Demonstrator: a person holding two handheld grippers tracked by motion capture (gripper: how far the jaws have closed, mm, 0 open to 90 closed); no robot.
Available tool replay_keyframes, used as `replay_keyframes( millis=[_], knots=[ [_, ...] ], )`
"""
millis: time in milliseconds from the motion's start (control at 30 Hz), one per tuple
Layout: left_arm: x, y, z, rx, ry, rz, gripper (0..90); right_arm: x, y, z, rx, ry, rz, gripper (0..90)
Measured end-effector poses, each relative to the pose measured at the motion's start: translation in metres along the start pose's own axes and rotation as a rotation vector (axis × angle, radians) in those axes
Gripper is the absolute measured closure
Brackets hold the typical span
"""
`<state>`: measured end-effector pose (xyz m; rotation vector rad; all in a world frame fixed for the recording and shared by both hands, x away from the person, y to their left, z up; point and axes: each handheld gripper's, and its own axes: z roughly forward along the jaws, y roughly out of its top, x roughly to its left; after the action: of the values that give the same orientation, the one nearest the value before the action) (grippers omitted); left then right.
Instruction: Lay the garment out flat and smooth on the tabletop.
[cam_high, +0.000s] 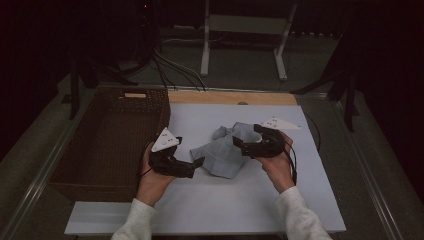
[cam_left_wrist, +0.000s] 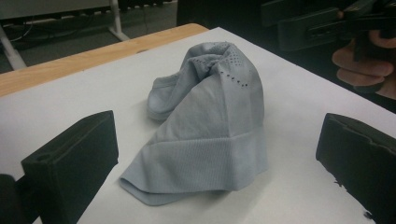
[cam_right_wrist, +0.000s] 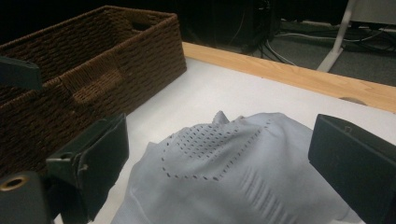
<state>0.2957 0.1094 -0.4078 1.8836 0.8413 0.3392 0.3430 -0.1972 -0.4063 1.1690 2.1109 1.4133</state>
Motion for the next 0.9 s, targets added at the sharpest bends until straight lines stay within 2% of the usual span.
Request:
replay_keyframes(
  millis=[533, 733, 900],
  knots=[
    [-0.001, 0.0, 0.0, -0.004, -0.002, 0.0, 0.0, 0.007, 0.006, 0.021, 0.042, 0.001, -0.012, 7.1],
    [-0.002, 0.0, -0.001, -0.02, 0.006, 0.004, 0.0, 0.012, 0.003, 0.03, 0.081, -0.002, -0.043, 7.5],
    [-0.002, 0.001, -0.001, -0.018, 0.004, 0.005, 0.0, 0.016, 0.001, 0.035, 0.114, -0.024, -0.073, 14.6]
  ],
)
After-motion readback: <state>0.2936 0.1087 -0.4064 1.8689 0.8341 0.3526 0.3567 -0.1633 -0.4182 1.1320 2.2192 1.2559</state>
